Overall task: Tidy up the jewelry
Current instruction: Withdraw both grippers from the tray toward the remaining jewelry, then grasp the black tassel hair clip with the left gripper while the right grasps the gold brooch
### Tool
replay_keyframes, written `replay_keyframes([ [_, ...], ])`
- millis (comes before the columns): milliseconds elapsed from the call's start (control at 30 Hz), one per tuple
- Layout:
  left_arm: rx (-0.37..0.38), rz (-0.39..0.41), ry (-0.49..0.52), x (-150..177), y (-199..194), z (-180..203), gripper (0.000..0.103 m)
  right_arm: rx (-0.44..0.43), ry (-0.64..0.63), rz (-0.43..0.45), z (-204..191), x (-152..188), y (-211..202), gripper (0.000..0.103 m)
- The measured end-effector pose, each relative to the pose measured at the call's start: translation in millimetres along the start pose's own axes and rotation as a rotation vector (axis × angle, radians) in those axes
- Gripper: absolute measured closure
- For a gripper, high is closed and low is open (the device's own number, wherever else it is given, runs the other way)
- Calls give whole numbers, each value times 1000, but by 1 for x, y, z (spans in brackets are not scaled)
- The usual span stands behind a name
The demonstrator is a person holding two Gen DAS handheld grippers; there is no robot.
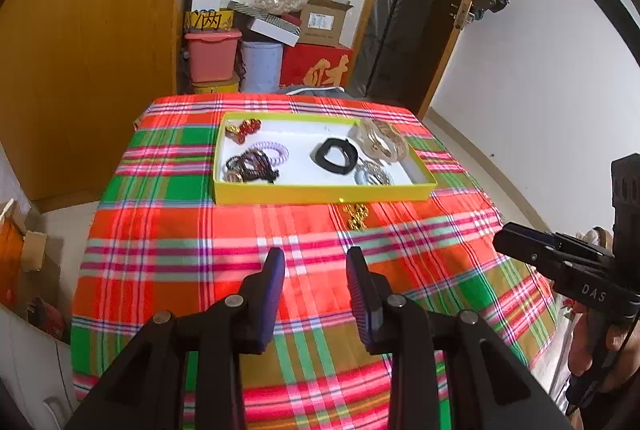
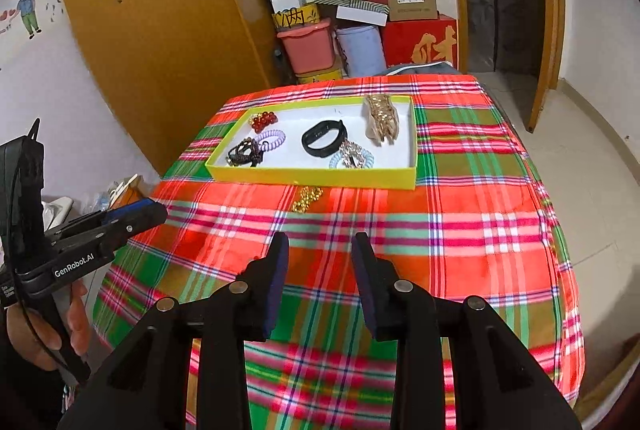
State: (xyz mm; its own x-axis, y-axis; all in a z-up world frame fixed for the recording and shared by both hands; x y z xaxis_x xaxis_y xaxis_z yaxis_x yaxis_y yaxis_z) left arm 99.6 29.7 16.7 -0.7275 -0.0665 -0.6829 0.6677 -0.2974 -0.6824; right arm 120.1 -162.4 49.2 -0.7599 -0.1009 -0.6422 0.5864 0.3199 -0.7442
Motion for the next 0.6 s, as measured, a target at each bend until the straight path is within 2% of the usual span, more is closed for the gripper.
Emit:
replay_keyframes([
  [333,40,-49,-5,24,15,10,70,-7,16,-7,5,10,1,69],
  [433,55,-62,-4,28,21,14,58,-11,18,-8,7,10,3,69],
  [600,80,-87,3,34,34,22,56,-13,16,-19,10,12,8,69],
])
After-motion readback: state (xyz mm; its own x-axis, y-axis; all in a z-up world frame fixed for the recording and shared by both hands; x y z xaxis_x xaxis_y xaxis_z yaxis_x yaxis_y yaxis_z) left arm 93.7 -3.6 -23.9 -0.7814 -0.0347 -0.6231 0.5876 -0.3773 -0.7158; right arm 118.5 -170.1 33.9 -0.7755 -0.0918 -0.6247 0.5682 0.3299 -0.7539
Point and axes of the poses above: each gripper's, at about its wrist camera, not at the fingertips, and y roughly the way its jaws point, z to its right, x to its underside, the point moved 2 cm from there along y, roughly the way its jaws point, and after that the axes turned 3 degrees about x, right-handed, at the moved point
